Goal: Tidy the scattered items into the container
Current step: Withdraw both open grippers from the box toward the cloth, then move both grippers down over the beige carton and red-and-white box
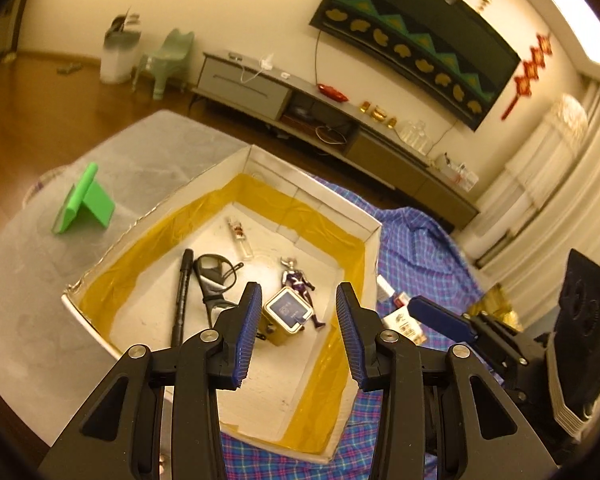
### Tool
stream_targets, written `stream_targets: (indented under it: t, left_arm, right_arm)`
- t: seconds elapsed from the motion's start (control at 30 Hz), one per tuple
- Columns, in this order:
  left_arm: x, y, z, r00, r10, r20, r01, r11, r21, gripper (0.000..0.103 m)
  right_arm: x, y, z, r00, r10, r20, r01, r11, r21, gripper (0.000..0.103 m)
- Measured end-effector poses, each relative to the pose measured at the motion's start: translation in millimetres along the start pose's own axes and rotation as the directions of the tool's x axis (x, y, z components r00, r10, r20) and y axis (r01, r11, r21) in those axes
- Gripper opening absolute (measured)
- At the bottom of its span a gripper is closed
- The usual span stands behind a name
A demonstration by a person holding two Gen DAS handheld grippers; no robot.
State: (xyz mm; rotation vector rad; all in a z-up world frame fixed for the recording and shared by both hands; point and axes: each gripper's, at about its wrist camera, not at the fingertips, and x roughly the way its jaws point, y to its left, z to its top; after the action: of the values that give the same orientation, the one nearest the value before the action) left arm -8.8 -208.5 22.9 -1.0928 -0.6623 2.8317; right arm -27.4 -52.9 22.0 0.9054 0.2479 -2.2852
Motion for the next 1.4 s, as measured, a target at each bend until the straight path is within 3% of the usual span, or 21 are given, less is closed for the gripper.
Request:
stream_targets:
  t: [0.17,0.4,0.67,1.0,1.17,1.4]
  left_arm:
    - [3,-28,-12,1.0,0.012,0.003,-0.012,0.997,0.075,0.041]
    - [29,-78,-33,0.998,0.003,-0.066,0.011,0.978,0.211,0.041]
    - [65,-113,-52,0.985,0.007,-0.171,0.042,0.96,0.278,0.041]
    - [117,-125,-58,0.948,-0.052,-0.313,0.11,0.98,0.168,0.041]
    - [143,-133,-61,0.931,-0.082,-0.356,0.129,0.985,0.111,0.045]
    - [181,-149,-67,0.915,-0.108,-0.389,0.122,0.992,0.011,0.05]
  right_arm:
    - [-10,-21,-20,1.0,-0.004,0.027,0.003,0.999,0.034,0.06]
    - [-20,-74,-54,0.998,-0.051,0.026,0.047,0.988,0.144,0.062]
    - [-25,-140,-85,0.99,-0.141,-0.009,0.138,0.95,0.279,0.062]
    - [-3,-192,-114,0.967,-0.209,-0.144,0.244,0.922,0.301,0.067]
    - [0,-230,-106,0.959,-0.243,-0.145,0.278,0.906,0.319,0.066]
    - [43,-251,-98,0.946,-0.238,-0.218,0.281,0.94,0.192,0.064]
